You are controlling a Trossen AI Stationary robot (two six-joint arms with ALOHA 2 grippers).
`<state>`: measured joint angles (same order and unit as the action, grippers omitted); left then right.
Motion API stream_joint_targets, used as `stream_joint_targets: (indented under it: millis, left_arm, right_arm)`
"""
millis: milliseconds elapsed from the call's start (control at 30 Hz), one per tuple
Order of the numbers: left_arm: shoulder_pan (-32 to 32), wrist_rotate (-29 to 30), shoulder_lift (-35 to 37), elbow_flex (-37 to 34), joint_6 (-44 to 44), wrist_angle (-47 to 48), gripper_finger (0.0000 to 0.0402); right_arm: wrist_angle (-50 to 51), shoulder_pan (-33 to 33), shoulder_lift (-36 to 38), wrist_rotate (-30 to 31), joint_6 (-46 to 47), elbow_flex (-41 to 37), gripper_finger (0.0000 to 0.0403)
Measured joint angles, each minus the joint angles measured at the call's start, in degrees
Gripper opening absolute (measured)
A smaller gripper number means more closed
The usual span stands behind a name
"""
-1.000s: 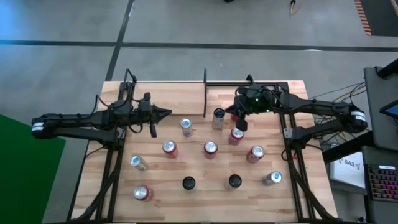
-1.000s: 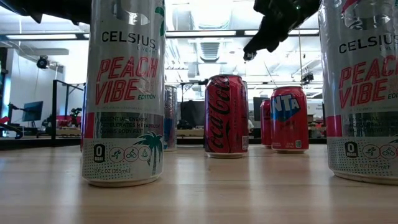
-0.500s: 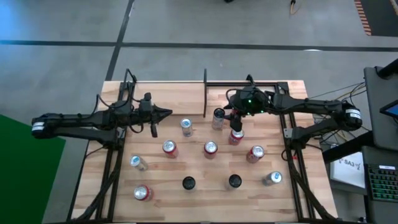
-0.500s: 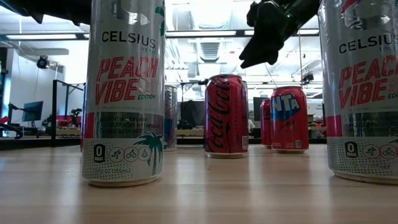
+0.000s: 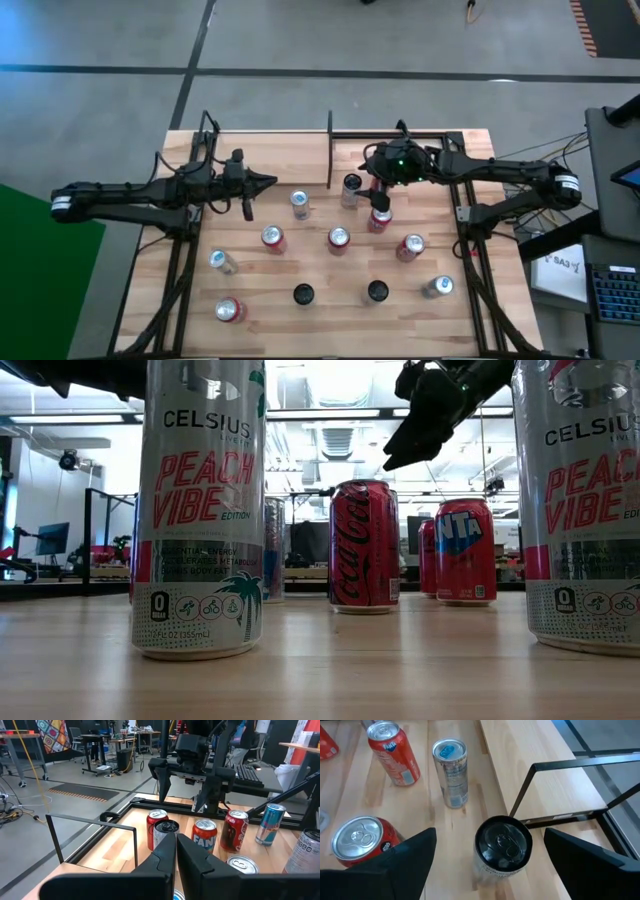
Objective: Place canned beverage on shelf
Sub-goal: Put the top white pink soda can on the shelf
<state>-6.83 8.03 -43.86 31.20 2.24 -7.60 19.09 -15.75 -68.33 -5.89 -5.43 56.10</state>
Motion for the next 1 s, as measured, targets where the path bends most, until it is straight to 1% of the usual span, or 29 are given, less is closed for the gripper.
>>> stream_joint_targets:
  millis: [233,467,700,867,1000]
  left_arm:
    - [0.0,0.0,0.0,0.0,0.0,-0.4,0.0]
    - [0.0,0.0,-0.1,0.0,0.0,-0.8,0.0]
    - [0.0,0.0,-0.1,0.0,0.0,-0.8,0.0]
    - [0.0,0.0,-0.1,0.0,0.0,-0.8,0.0]
    - [0.0,0.0,-0.1,0.0,0.0,-0.6,0.0]
  right_arm:
    - [-0.1,-0.1,-1.4,0.0,-0.6,0.1,0.0361]
    - [0.4,-0.1,-4.9,0.0,0.7,2.1,0.0361]
    - [4.5,-0.1,-9.1,0.4,1.7,5.8,0.0361]
    - [10.1,-0.1,-12.2,4.5,3.0,9.5,0.0361]
    - [12.1,-0.1,-14.0,4.6,4.0,11.2,0.0361]
